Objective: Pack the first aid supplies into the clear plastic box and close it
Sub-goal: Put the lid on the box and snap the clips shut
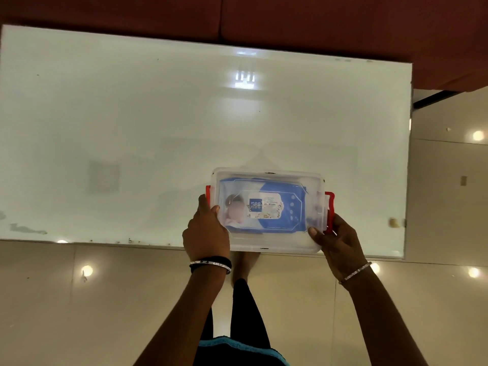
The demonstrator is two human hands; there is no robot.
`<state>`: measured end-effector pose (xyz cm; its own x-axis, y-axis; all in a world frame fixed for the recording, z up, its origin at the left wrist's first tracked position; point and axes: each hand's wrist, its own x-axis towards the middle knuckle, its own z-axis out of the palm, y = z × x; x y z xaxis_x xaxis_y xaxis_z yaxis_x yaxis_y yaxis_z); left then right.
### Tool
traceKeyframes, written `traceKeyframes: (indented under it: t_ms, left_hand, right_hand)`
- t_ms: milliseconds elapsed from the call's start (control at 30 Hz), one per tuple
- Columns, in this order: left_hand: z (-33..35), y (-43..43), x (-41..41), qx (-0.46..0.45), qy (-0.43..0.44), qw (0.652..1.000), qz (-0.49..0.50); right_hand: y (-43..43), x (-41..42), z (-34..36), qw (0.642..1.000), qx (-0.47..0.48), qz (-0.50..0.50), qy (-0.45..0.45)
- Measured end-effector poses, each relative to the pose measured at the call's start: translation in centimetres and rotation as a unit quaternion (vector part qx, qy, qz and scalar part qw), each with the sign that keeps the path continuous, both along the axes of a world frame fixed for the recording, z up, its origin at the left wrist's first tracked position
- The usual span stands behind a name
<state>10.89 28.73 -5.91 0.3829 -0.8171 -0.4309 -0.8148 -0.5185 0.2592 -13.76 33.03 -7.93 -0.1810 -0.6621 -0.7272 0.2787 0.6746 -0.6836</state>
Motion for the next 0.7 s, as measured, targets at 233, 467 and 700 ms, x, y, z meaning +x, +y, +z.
traceKeyframes:
  t_ms: [233,467,700]
  left_hand:
    - [-0.2,0.4,-0.1,-0.008,0.003,1.000,-0.009]
    - [0.1,-0.2,1.3,-0.003,0.027,0.999,-0.047]
    - [1.5,-3.9,5.0,-0.106,0.030,0.993,-0.037]
  right_hand:
    - [1.0,3.9,0.4,0.934,0.007,0.041,0.354]
    - [0.3,5.3,1.4,0.899,0.044,0.018,0.435]
    - [-4.2,8.5,2.1,0.902,-0.014,0.009,0.431]
